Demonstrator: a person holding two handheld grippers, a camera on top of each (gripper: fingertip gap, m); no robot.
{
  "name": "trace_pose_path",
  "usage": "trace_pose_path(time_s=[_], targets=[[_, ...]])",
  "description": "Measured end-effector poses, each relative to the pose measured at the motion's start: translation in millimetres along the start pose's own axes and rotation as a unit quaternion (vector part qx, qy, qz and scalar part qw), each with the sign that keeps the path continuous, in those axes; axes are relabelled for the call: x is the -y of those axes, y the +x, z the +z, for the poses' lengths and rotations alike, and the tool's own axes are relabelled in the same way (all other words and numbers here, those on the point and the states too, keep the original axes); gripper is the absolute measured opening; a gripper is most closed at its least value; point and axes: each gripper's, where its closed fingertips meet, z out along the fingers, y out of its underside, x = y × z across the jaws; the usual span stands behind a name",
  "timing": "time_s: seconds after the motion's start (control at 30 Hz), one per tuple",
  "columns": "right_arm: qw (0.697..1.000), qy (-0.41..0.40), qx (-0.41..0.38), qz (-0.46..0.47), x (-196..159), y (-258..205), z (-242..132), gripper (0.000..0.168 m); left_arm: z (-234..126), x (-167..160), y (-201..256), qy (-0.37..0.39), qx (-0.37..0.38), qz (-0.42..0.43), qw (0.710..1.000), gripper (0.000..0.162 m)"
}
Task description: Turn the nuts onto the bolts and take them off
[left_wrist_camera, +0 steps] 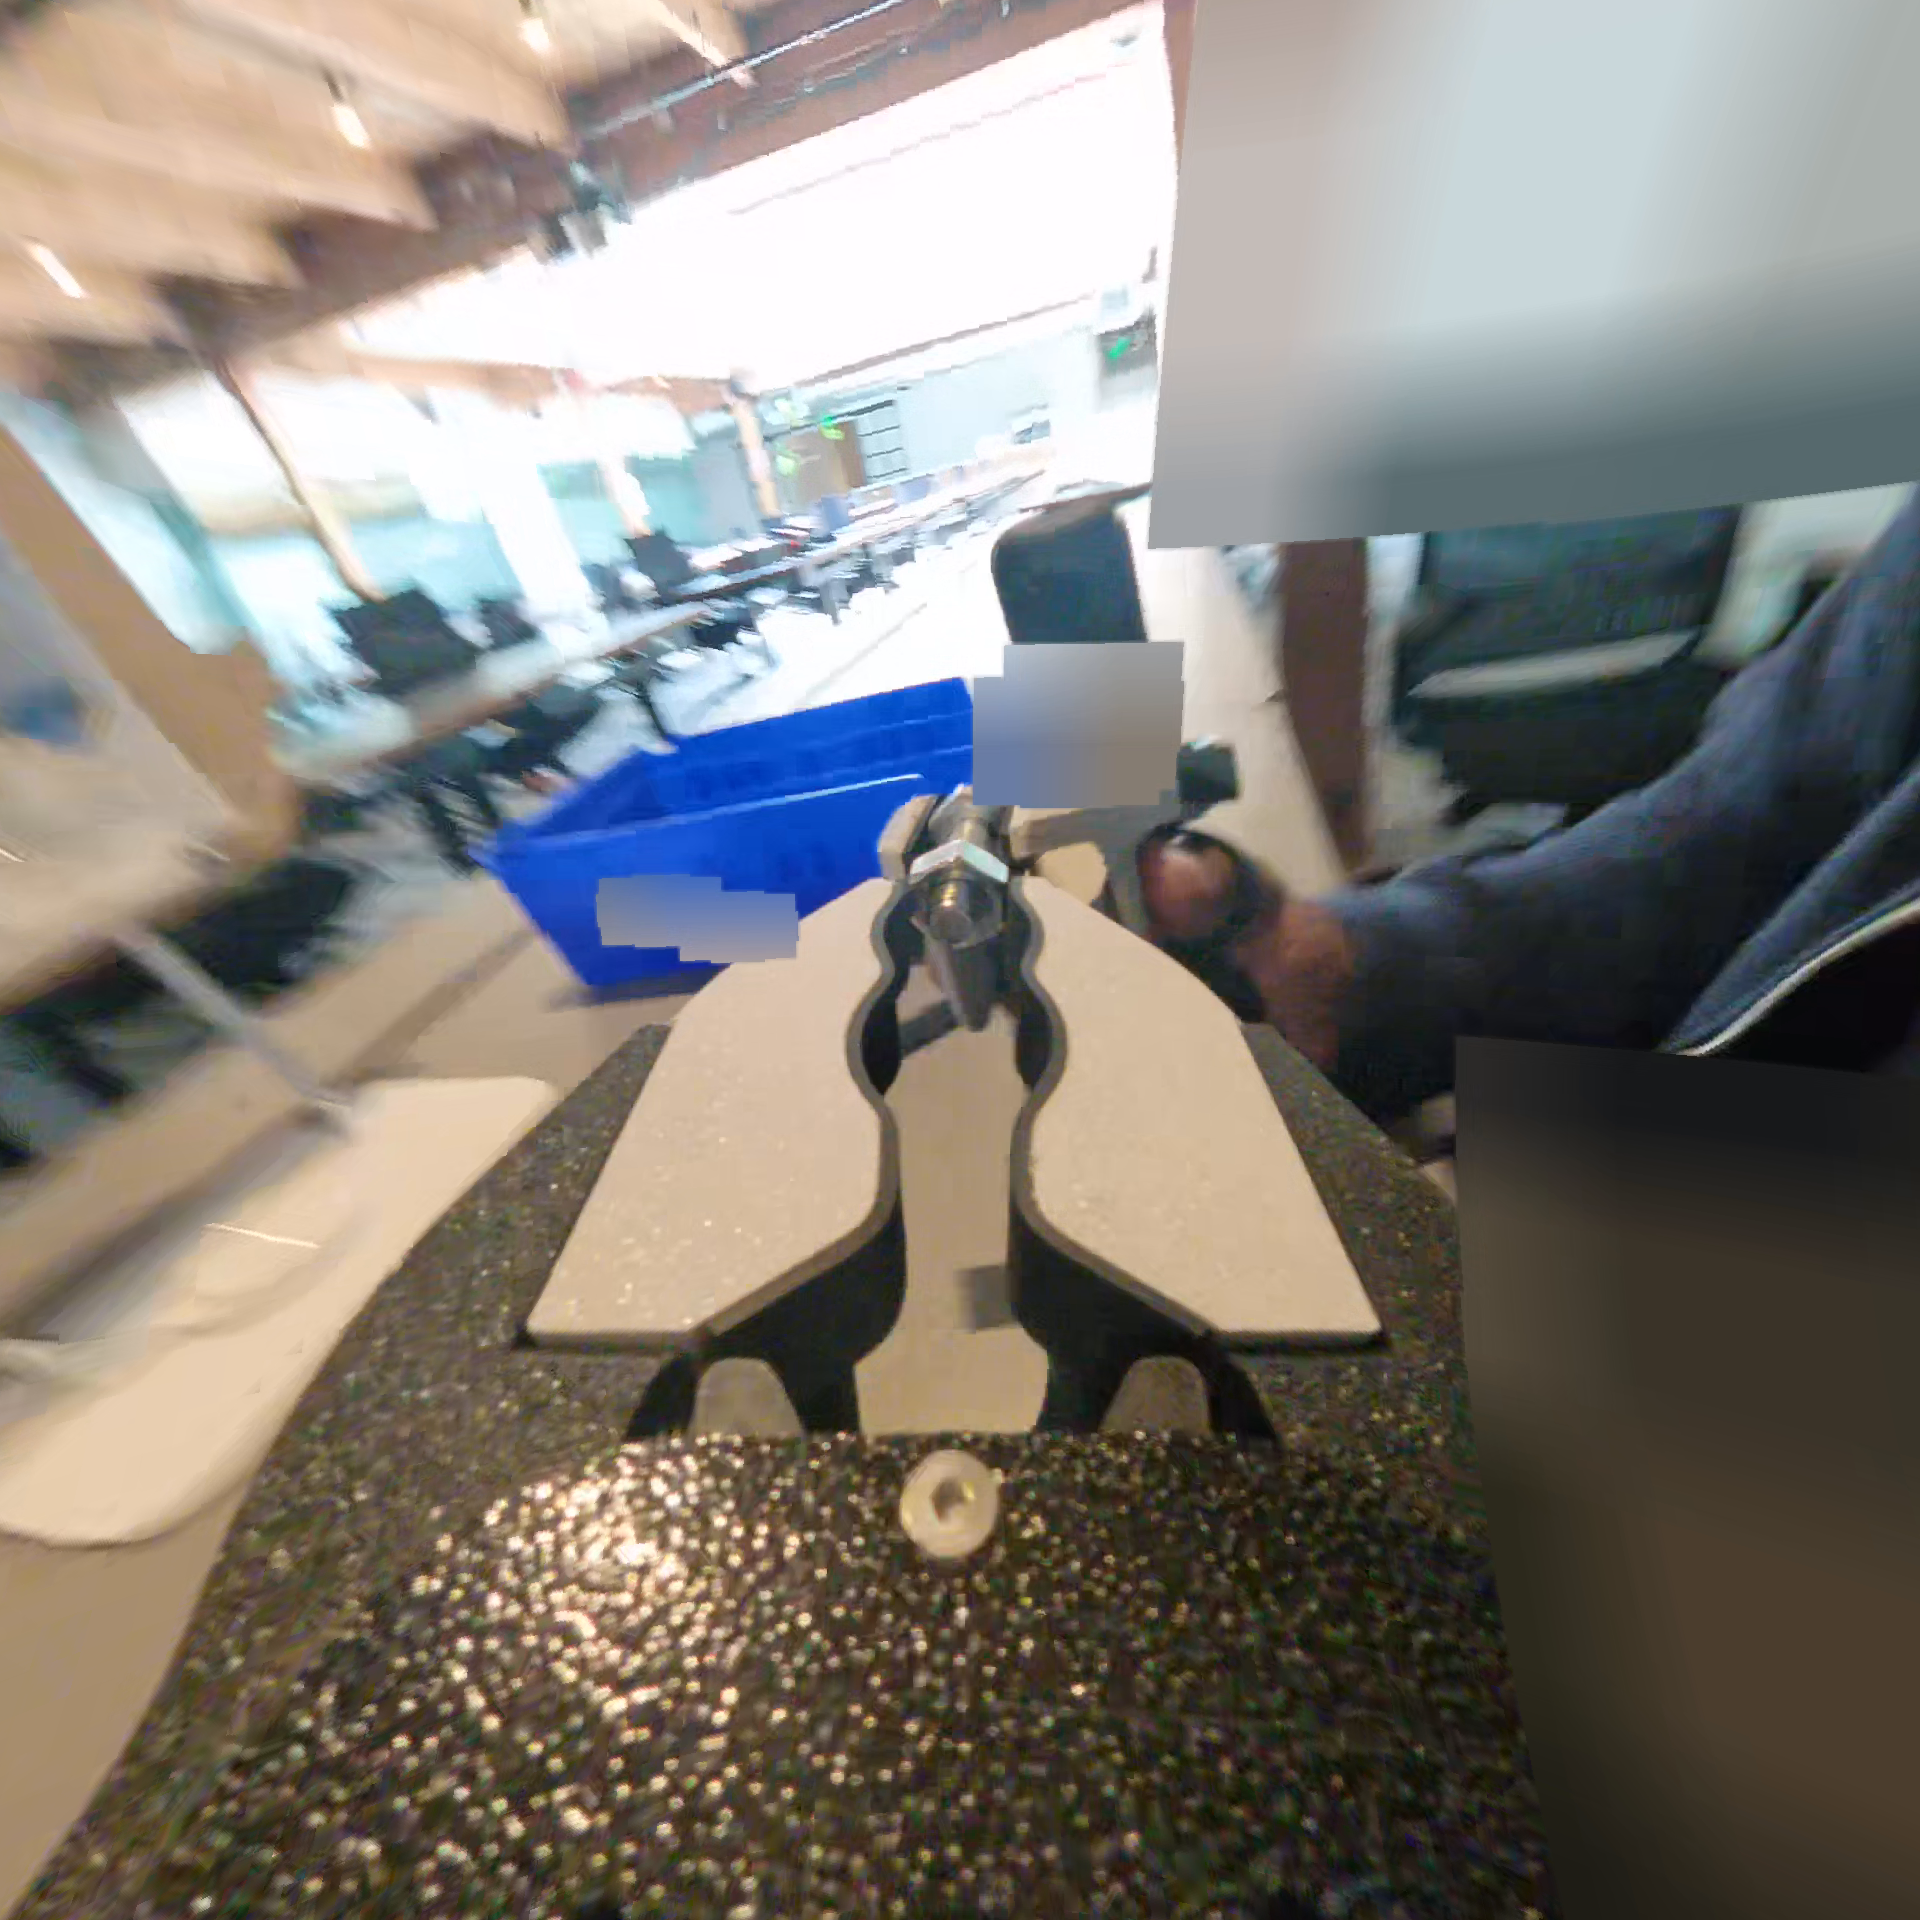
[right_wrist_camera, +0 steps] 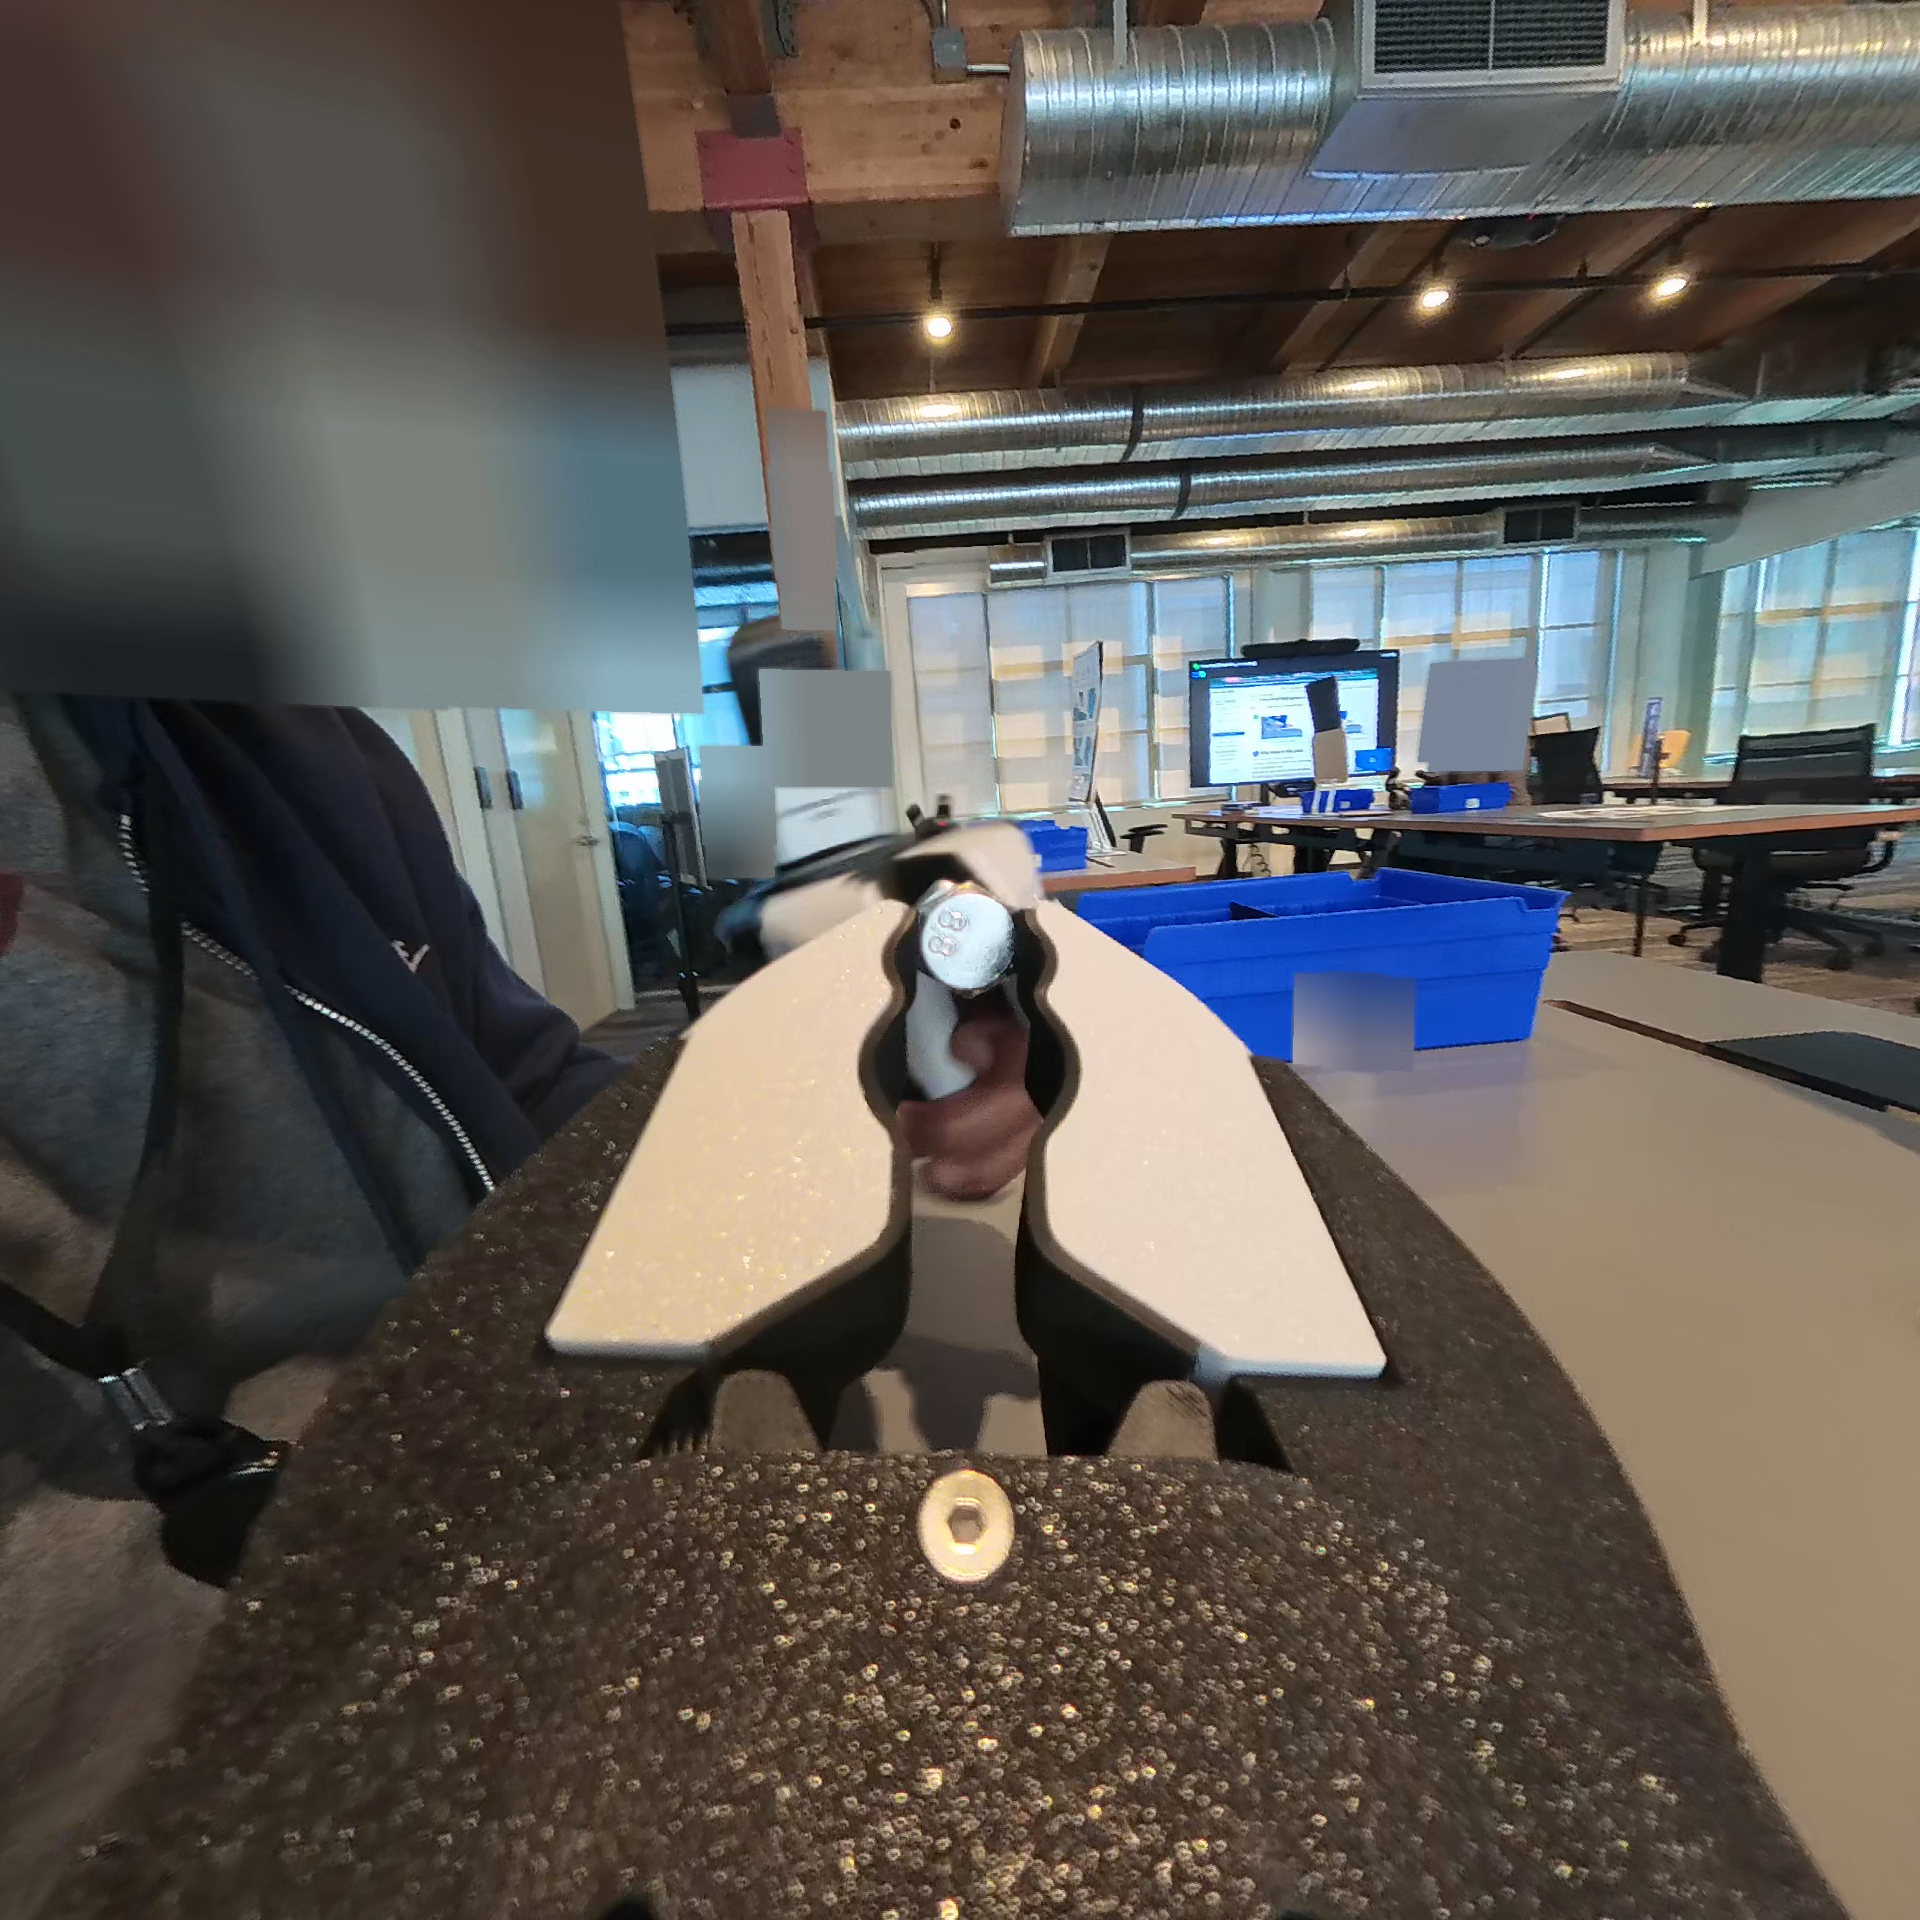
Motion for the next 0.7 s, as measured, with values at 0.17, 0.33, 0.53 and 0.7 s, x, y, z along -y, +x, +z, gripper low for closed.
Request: trace_pose_path(time_s=[0.17,0.33,0.53,0.7], targets=[[1.0,0.005,-0.002,0.0,1,1,-1,0.017,2,-2,-2,-0.012,0.087,0.241,0.967,0.018],[1.0,0.007,-0.006,-0.002,3,2,-2,0.017,-4,14,-5,0.078,0.002,-0.064,0.995,0.03],[1.0,0.008,-0.007,-0.001,3,2,-3,0.017,2,0,0,0.037,-0.059,-0.196,0.978,0.037],[1.0,0.005,-0.006,0.001,2,2,-2,0.017,5,-3,2,0.029,-0.053,-0.182,0.981,0.018]])
